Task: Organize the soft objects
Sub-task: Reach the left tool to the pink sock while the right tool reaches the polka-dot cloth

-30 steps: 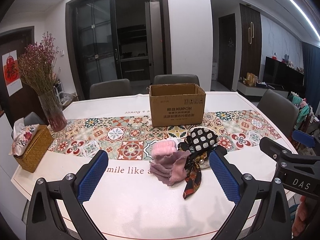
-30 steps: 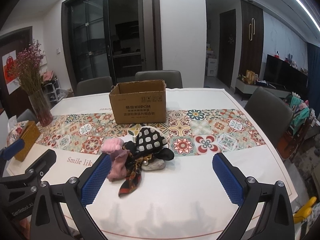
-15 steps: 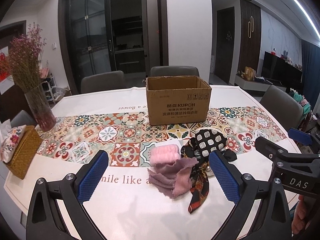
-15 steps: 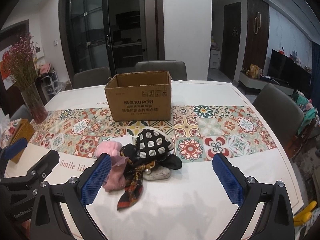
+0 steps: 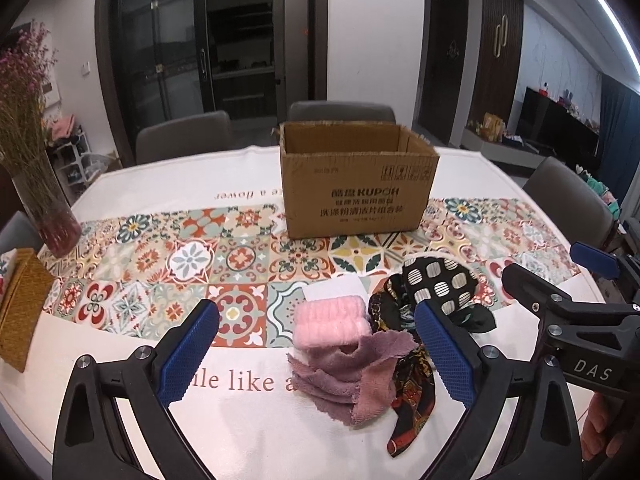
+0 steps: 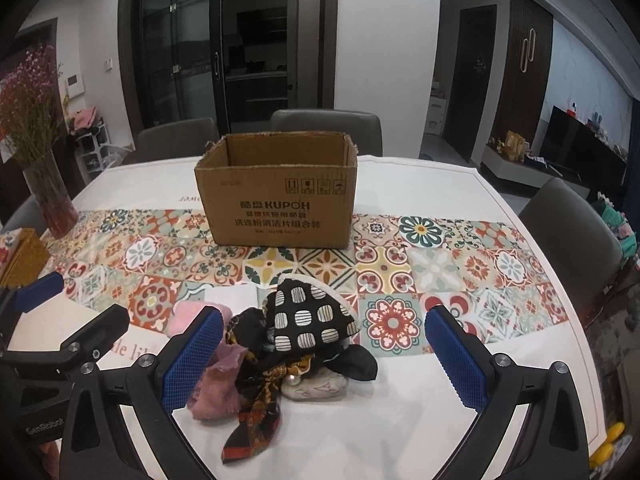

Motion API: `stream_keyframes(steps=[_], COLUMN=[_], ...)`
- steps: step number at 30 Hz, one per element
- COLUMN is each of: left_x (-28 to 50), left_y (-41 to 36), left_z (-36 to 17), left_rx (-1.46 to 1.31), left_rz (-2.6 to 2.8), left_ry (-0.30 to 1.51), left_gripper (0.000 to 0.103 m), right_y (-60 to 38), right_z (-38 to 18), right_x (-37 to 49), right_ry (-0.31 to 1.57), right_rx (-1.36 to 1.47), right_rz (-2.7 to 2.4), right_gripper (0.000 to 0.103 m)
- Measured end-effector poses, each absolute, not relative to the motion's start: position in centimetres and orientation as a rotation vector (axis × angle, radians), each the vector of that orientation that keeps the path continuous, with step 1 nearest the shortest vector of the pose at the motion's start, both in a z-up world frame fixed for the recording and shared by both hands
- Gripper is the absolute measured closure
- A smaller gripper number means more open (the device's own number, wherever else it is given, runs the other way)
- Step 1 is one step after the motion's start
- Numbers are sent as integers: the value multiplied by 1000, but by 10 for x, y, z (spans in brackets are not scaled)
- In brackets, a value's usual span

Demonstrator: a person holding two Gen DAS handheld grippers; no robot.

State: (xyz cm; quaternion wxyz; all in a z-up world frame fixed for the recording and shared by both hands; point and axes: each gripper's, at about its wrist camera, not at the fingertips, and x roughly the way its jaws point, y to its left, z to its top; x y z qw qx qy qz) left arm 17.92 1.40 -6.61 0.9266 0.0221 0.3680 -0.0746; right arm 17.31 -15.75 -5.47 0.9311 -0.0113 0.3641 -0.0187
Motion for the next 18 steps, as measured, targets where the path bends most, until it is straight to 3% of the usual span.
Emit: stream_keyframes(steps=[18], left_x=[228], left_y=[-16], left_z=[-132], left_rx=[81], left_rz=[-57], left_ry=[855], left_gripper=[7], right_y=[-203], right_z=[-130], right_x=[232], right_ry=[862], right_rx=[160], right_rz=[57], right_gripper=[1])
